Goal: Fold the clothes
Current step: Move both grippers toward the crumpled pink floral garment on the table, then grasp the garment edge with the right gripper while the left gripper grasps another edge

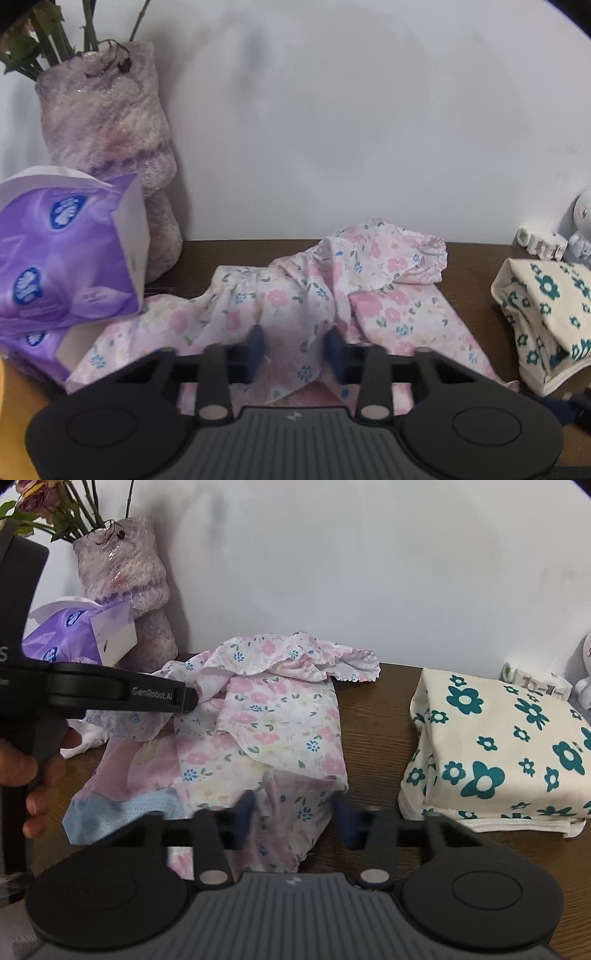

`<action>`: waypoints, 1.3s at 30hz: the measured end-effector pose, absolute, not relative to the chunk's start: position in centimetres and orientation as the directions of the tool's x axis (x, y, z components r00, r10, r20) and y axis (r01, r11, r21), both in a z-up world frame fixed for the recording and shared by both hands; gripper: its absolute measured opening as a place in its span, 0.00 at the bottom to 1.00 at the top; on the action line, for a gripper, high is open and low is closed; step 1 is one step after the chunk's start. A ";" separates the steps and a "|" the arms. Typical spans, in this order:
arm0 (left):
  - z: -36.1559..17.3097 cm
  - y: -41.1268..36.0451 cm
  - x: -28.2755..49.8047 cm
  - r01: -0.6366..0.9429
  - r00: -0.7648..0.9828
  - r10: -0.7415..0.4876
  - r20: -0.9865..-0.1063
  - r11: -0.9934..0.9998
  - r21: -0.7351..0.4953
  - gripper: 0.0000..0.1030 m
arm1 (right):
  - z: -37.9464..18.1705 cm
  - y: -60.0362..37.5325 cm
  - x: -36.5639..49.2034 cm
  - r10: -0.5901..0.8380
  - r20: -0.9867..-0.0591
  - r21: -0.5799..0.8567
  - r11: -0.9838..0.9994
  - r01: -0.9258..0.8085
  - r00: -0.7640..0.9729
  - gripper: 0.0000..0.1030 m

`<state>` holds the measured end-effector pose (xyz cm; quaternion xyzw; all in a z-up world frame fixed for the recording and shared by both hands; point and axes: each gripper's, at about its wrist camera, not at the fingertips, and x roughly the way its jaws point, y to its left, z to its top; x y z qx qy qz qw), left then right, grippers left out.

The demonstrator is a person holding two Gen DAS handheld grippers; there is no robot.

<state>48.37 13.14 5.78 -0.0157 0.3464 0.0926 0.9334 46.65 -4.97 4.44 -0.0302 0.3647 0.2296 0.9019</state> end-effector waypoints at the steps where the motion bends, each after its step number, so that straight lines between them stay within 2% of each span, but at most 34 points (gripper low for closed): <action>1: 5.8 13.1 48.4 -0.180 0.747 0.159 -0.646 0.983 0.033 0.21 | 4.5 -5.0 46.6 0.399 -0.670 0.119 0.890 -0.439 0.626 0.22; 2: 5.7 13.1 48.5 -0.177 0.751 0.155 -0.642 0.984 0.031 0.15 | 4.6 -5.0 46.5 0.406 -0.668 0.124 0.887 -0.445 0.624 0.15; 5: 5.9 12.9 48.3 -0.164 0.765 0.151 -0.626 0.986 0.038 0.05 | 4.8 -4.9 46.2 0.408 -0.664 0.111 0.882 -0.457 0.626 0.07; 14: 7.7 11.7 46.5 -0.137 0.799 0.160 -0.580 0.987 0.084 0.01 | 7.1 -6.0 44.5 0.412 -0.619 0.104 0.887 -0.450 0.669 0.02; 29: 16.9 11.2 36.5 -0.125 0.878 0.153 -0.453 0.988 0.092 0.00 | 16.3 -11.5 36.9 0.434 -0.473 0.112 0.893 -0.437 0.767 0.02; 32: 18.2 10.6 33.8 -0.097 0.880 0.124 -0.458 0.992 0.081 0.00 | 18.1 -13.0 34.7 0.435 -0.452 0.108 0.893 -0.436 0.779 0.02; 34: 17.4 10.1 32.7 -0.063 0.867 0.083 -0.492 0.996 0.057 0.01 | 18.6 -14.0 33.2 0.436 -0.451 0.103 0.892 -0.440 0.778 0.02; 37: 16.1 9.3 31.2 -0.013 0.841 0.021 -0.541 1.000 0.019 0.10 | 17.9 -15.2 31.6 0.425 -0.472 0.082 0.894 -0.441 0.772 0.02; 39: 14.1 8.7 31.3 0.010 0.819 -0.011 -0.573 1.000 -0.005 0.12 | 16.8 -16.0 31.0 0.421 -0.495 0.086 0.894 -0.439 0.760 0.02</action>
